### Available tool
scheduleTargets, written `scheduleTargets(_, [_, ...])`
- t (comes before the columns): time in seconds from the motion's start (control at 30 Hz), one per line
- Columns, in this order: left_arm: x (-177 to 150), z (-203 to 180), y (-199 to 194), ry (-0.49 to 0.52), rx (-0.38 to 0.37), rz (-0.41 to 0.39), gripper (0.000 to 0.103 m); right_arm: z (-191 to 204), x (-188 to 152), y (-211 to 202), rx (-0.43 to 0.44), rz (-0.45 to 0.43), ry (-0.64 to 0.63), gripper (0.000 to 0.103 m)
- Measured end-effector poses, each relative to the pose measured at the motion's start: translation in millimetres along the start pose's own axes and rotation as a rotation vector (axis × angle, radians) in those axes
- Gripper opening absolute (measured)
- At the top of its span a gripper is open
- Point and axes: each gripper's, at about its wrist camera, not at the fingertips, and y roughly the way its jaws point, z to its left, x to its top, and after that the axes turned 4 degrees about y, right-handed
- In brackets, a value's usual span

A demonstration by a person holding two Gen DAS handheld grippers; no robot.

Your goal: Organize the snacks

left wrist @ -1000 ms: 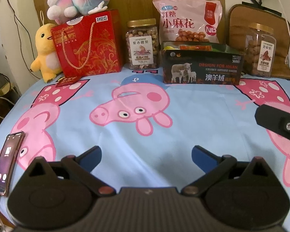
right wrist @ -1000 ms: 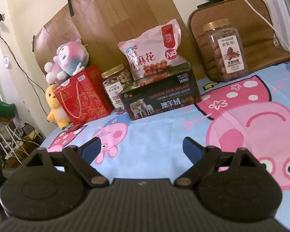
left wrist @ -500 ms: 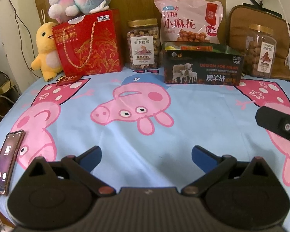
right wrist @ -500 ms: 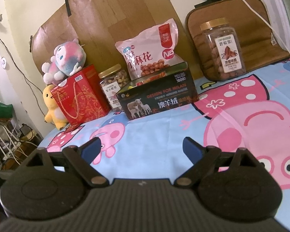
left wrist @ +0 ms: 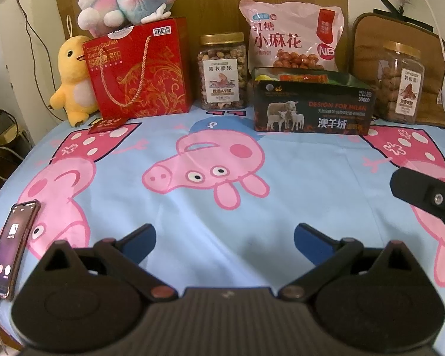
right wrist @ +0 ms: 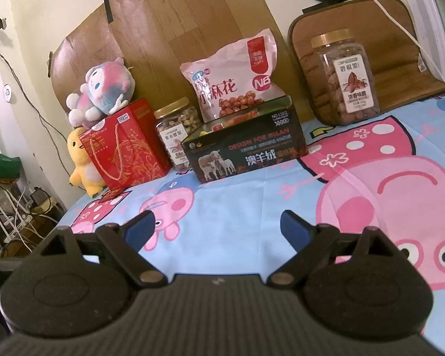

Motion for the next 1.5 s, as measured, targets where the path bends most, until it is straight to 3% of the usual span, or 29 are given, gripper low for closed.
scheduleTargets(1.5, [-1.2,-5.9,0.5,0.022,-0.03,0.02,0.103,-0.6,0.3,-3.4,-0.003,-0.015,0.012,0.093])
